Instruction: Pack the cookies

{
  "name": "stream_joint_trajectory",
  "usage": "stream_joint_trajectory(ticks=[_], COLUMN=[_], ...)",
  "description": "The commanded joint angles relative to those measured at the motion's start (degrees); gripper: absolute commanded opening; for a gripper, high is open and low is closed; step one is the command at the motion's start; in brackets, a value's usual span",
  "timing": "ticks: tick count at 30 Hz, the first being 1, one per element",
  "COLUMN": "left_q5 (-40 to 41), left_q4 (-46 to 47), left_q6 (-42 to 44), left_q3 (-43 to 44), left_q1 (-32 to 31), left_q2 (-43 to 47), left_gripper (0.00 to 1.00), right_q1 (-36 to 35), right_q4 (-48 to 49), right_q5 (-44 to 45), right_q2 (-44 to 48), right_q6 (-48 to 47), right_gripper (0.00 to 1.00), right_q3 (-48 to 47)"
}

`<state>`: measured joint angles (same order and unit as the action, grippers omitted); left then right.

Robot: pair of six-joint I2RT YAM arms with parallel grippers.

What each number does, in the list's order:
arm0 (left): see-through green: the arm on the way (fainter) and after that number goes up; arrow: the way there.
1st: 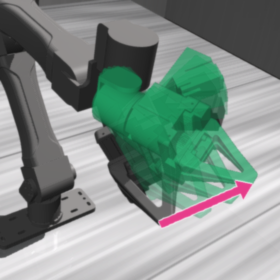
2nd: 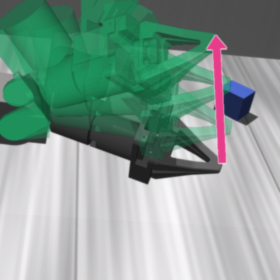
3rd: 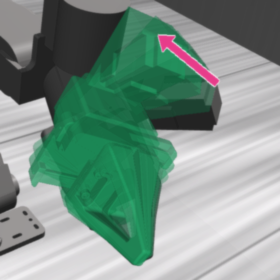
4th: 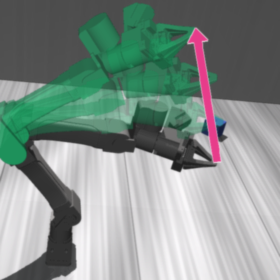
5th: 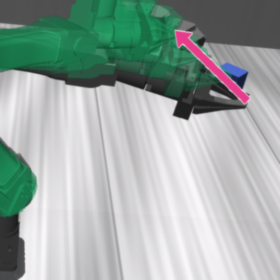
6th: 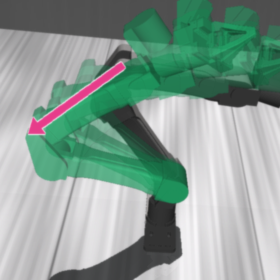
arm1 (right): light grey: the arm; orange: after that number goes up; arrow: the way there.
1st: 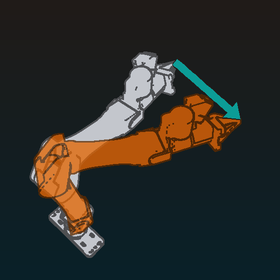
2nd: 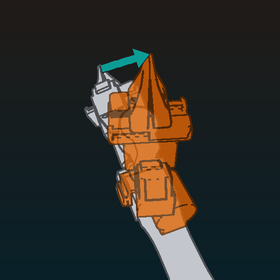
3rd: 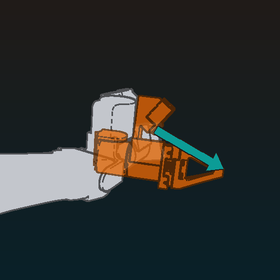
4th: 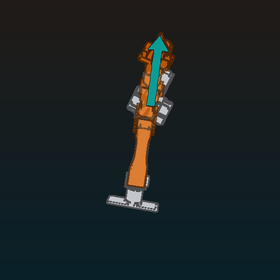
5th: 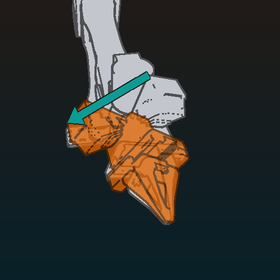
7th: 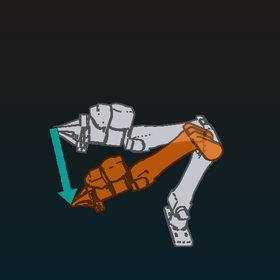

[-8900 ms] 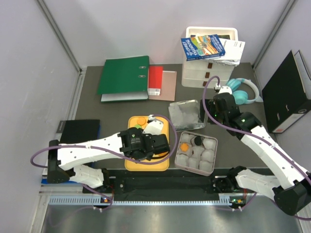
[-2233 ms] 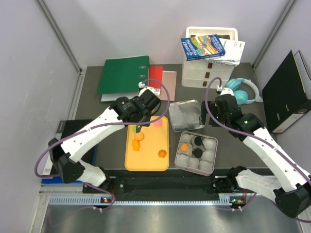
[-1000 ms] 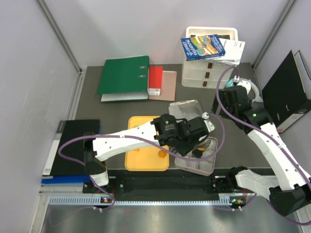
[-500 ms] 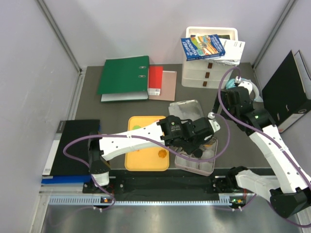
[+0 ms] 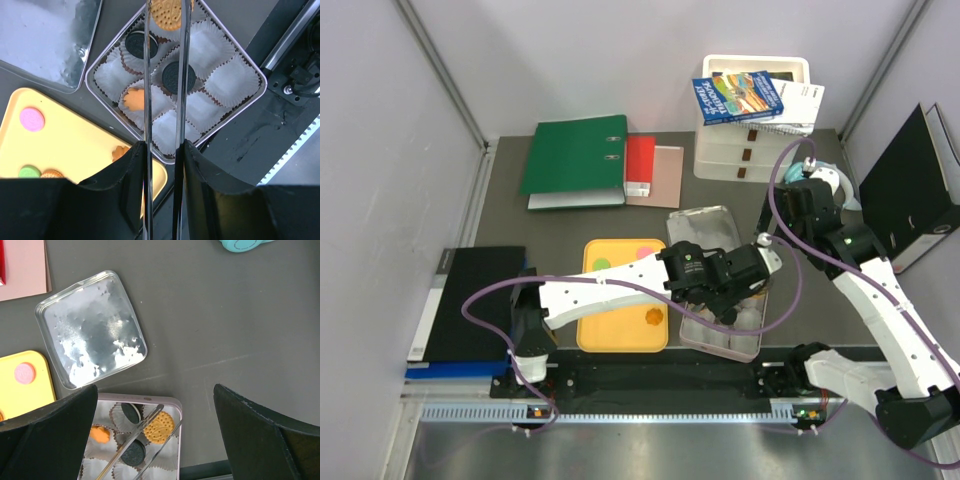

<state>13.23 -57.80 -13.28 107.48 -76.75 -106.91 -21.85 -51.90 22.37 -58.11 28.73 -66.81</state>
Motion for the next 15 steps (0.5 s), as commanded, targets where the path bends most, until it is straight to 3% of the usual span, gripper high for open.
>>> stream_joint_trajectory(ticks=[1, 11, 15], left_q5=[1.7, 2.1, 2.2], left_q4=[4.2, 4.5, 4.5], left_q6=[1.1, 1.0, 1.0], left_q3=[1.5, 0.8, 0.6], left_q1=[0.2, 0.2, 0.2], left_q2=[0.2, 0.7, 0.8], left_gripper=[0.36, 0.52, 0.54], right_q1=[0.6, 0.6, 0.6], right_q4=[1.3, 1.7, 1.9], right_q5=[-0.5, -1.0, -1.2], right_q2=[1.4, 1.3, 1.3], right_q6=[0.2, 0.3, 0.4], right_gripper=[0.99, 0.99, 0.99], right_q3=[-0.3, 0.2, 0.4])
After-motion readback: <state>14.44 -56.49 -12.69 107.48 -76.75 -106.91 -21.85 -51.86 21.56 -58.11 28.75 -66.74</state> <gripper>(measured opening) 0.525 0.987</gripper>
